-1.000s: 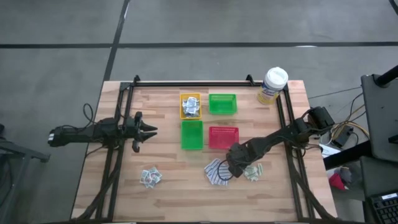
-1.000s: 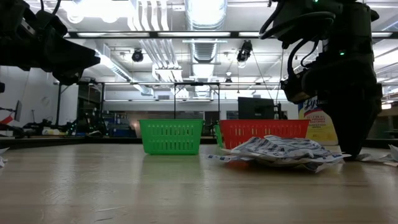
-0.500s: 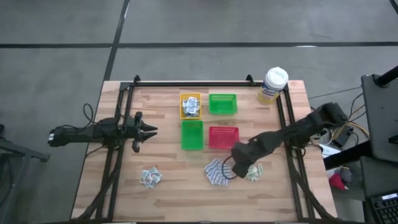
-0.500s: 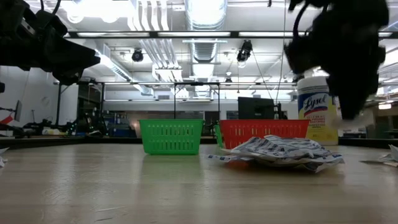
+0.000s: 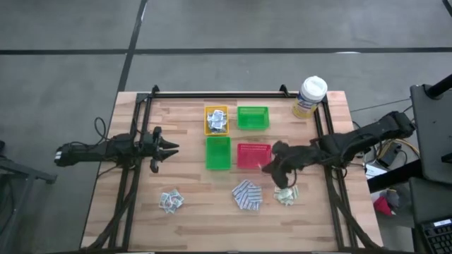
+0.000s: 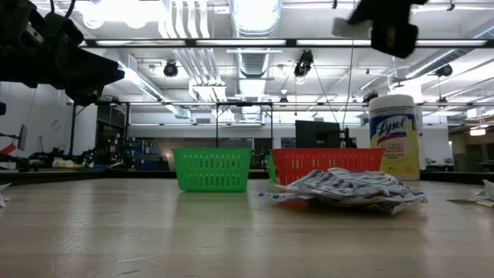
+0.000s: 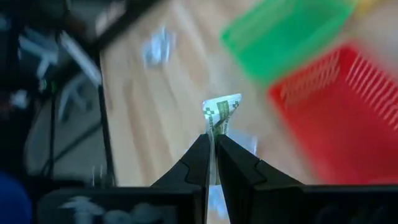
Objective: Pick & Place First Aid Supplies
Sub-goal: Put the green bandage pack into the top green bin
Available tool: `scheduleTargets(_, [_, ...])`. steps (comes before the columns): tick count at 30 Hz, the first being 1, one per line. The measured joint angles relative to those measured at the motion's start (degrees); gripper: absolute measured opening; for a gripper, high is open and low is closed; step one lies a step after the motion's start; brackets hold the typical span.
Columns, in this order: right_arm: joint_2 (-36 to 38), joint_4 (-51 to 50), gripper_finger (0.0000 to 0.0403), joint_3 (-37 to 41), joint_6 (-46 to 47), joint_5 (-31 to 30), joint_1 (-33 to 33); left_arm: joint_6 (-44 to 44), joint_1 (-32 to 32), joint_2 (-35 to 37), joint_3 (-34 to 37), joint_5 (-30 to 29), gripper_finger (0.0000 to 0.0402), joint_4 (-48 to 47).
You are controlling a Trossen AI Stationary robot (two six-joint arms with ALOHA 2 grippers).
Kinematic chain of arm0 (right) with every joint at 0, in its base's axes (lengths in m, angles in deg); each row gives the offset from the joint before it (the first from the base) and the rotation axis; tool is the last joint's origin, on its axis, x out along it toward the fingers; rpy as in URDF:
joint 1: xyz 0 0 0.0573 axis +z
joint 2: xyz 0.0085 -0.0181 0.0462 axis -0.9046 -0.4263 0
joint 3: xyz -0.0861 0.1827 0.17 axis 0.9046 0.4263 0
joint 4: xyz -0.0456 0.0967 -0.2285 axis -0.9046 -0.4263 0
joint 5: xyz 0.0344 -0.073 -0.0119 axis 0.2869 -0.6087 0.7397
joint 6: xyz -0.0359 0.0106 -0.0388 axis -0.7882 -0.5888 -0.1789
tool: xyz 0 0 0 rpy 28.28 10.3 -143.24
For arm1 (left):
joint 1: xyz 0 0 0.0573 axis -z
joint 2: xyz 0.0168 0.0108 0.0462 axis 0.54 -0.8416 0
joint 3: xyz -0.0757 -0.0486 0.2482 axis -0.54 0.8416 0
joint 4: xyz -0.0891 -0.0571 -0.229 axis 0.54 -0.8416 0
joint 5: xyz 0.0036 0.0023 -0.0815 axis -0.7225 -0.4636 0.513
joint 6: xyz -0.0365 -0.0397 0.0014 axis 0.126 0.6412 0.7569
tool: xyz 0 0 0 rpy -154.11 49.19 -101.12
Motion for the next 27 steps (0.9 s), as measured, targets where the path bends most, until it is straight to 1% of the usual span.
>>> scheduleTargets(4, [1.2, 2.3, 0.0027, 0.0, -3.1, -9.9, -1.4, 0.0, 0.0, 0.0, 0.0, 0.0, 0.0108, 0.0])
scheduleTargets(7, [1.4, 3.1, 0.0027, 0.0, -5.7, -14.1, -3.0, 0.0, 0.0, 0.0, 0.0, 0.0, 0.0108, 0.0])
scheduleTargets(20, [0.4, 4.0, 0.0027, -0.1, -9.7, -14.2, -9.3, 0.0, 0.0, 0.0, 0.0, 0.0, 0.0108, 0.0])
scheduleTargets(27, [0.3, 3.7, 0.0027, -0.1, -15.0, -14.1, -15.4, 0.0, 0.0, 0.0, 0.0, 0.0, 0.0108, 0.1])
